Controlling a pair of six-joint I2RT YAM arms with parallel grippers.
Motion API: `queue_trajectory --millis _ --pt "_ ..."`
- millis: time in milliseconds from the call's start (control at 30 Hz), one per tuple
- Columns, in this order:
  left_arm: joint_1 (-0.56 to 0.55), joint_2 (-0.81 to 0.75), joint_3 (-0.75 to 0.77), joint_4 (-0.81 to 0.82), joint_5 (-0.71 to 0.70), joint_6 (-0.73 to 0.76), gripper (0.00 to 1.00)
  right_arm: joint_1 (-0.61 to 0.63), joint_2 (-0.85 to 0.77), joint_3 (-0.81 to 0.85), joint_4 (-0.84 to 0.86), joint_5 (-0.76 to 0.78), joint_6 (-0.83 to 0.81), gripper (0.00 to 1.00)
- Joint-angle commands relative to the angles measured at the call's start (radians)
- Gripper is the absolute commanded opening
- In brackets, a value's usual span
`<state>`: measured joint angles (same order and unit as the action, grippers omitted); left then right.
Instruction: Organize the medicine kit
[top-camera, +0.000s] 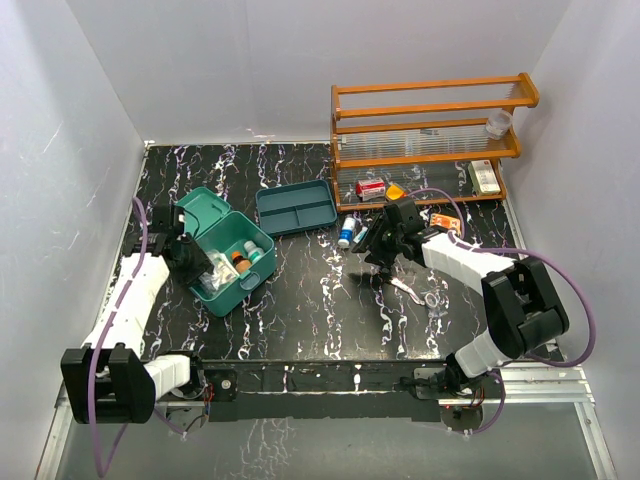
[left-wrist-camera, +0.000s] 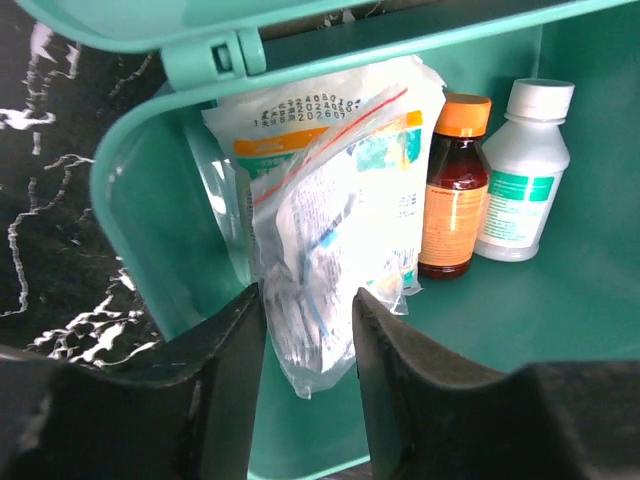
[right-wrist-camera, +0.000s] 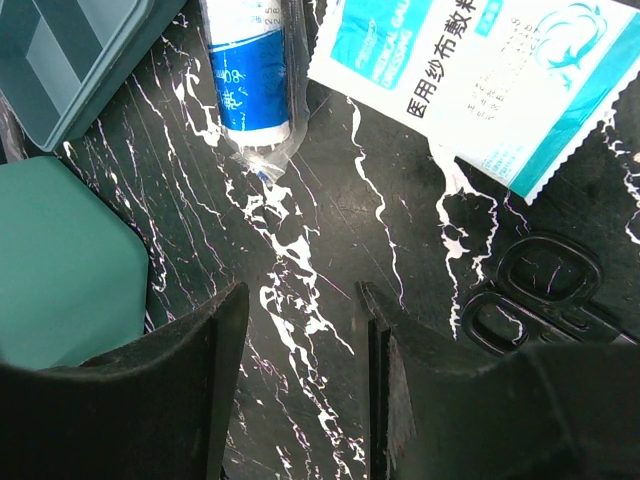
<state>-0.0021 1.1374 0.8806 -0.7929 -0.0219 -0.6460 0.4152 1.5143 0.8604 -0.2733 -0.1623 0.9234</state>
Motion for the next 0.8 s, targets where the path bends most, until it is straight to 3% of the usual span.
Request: queue_trajectory --millis 0,300,567,767 --pt "0.005 -0.002 0.086 -0.106 -0.087 0.036 0.42 0.003 0.009 0.037 0.046 -0.010 0.007 0.43" --pt "0.005 -0.018 0.171 -0.147 -0.133 0.049 0.46 0.003 0.027 0.028 0.062 -0.021 0.018 0.42" --pt "0.005 0.006 0.101 -0.048 0.042 0.031 0.32 0.003 0.017 0.022 0.062 -0.008 0.019 0.41" --pt "0.005 0.060 0.041 -0.003 0.047 0.005 0.24 0.004 0.009 0.015 0.060 -0.001 0.017 0.41"
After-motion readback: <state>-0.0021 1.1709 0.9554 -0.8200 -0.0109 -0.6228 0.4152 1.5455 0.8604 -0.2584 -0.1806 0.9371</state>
